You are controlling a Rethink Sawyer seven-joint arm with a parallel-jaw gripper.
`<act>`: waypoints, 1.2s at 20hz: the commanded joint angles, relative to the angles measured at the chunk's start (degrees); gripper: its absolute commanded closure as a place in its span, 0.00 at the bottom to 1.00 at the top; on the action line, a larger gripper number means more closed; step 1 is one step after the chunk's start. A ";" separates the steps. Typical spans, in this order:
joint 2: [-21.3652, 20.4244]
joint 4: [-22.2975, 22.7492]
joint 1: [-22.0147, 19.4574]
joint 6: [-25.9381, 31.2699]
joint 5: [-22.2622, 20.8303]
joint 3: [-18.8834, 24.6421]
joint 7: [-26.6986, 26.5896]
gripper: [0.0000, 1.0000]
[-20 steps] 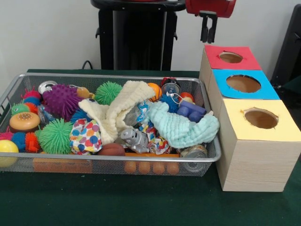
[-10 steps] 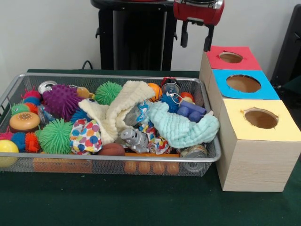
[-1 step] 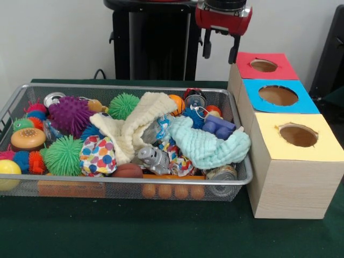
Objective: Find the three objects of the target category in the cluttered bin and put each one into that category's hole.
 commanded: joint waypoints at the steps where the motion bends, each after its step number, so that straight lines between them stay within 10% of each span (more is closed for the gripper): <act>1: 6.72 -1.72 -1.42 -7.01 2.13 2.35 12.93 0.00; 24: 14.04 -12.63 -0.65 -2.04 4.77 2.32 12.93 0.00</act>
